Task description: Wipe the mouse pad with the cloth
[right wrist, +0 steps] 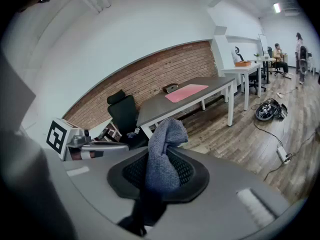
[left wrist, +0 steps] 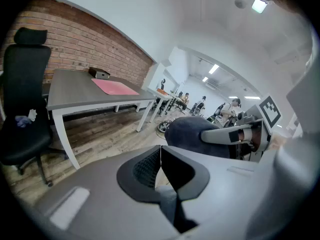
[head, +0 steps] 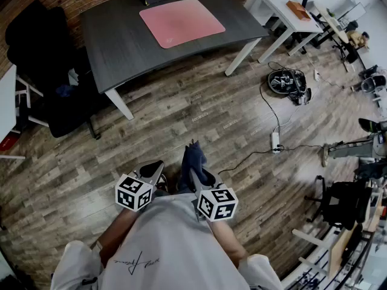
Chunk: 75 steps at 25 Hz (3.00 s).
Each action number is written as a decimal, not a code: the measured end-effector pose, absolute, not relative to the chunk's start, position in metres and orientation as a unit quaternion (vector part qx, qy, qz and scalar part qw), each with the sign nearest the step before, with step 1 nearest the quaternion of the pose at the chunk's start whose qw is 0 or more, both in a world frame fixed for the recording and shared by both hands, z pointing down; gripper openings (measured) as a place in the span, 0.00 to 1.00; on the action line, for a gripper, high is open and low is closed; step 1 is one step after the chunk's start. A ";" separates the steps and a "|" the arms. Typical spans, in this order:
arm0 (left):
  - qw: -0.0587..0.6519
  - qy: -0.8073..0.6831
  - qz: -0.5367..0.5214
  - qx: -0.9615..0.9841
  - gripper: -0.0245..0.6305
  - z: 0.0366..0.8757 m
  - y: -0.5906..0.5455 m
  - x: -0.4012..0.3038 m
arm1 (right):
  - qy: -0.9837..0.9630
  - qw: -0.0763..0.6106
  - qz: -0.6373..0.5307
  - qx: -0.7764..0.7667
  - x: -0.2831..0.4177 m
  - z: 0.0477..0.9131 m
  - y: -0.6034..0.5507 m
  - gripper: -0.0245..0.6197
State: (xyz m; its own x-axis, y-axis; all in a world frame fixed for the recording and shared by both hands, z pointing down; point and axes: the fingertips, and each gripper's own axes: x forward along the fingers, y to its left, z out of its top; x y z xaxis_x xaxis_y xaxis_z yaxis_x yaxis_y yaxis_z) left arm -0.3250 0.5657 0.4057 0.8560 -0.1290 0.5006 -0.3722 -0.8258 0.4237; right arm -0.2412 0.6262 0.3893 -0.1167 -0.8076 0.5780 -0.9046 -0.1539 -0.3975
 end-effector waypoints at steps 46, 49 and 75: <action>0.240 -0.200 0.185 0.932 0.05 0.357 0.416 -0.107 | -0.684 0.104 0.322 0.646 -0.014 0.382 0.476 0.14; 0.229 -0.188 0.177 0.938 0.05 0.355 0.385 -0.086 | -0.682 0.102 0.312 0.654 -0.001 0.380 0.454 0.14; 0.240 -0.136 0.207 0.939 0.04 0.368 0.101 0.025 | -0.670 0.071 0.366 0.641 0.072 0.391 0.181 0.16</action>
State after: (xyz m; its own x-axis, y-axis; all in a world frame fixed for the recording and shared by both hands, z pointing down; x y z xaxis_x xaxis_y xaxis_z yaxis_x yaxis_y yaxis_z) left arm 0.0251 0.1009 0.3682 0.8771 -0.1561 0.4542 -0.3552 -0.8475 0.3945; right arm 0.0715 0.1814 0.3910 -0.1673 -0.8080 0.5650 -0.9119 -0.0910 -0.4003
